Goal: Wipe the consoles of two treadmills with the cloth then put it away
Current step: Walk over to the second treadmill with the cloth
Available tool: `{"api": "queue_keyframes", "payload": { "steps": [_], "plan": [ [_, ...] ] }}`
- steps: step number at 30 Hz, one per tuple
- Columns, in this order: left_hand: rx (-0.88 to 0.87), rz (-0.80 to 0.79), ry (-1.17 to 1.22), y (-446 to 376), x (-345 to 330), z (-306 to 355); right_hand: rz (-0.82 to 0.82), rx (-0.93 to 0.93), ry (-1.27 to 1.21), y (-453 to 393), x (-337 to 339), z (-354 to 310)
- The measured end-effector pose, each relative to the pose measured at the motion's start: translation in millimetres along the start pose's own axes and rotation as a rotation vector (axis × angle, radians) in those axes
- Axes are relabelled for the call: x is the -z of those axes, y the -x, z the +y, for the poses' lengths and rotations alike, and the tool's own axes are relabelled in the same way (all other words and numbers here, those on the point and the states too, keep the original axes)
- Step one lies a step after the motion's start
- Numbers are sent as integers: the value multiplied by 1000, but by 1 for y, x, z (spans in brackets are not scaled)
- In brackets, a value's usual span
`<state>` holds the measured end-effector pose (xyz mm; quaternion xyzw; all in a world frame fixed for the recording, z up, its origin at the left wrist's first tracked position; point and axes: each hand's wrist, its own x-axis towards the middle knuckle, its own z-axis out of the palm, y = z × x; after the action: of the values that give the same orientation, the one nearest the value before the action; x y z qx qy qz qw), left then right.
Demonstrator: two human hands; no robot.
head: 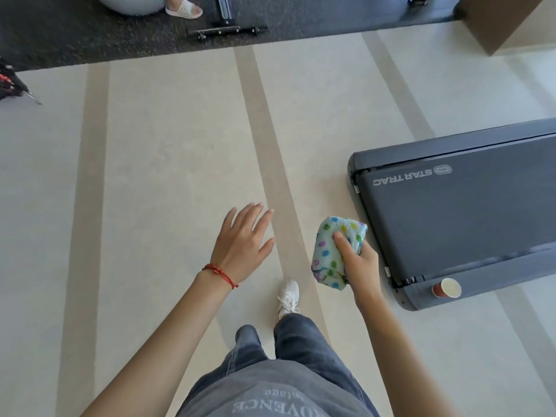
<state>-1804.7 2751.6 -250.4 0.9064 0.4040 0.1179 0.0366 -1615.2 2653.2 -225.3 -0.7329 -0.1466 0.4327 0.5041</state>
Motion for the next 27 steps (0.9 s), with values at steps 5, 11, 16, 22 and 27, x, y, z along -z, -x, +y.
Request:
{"api": "queue_keyframes", "payload": {
  "steps": [5,11,16,22,27],
  "plan": [
    [-84,-5,25,-90,-9,8,48,11,-48,-61,20,-40],
    [-236,-10,53,-183,-23,23,202,-40,-122,-112,44,-67],
    [-418,-69,93,-265,-43,40,374,-75,-220,-146,64,-82],
    [-666,-120,127,-361,-63,65,642,-136,-340,-184,80,-99],
    [-881,-155,160,-419,-75,92,823,-147,-470,-200,89,-113]
  ]
}}
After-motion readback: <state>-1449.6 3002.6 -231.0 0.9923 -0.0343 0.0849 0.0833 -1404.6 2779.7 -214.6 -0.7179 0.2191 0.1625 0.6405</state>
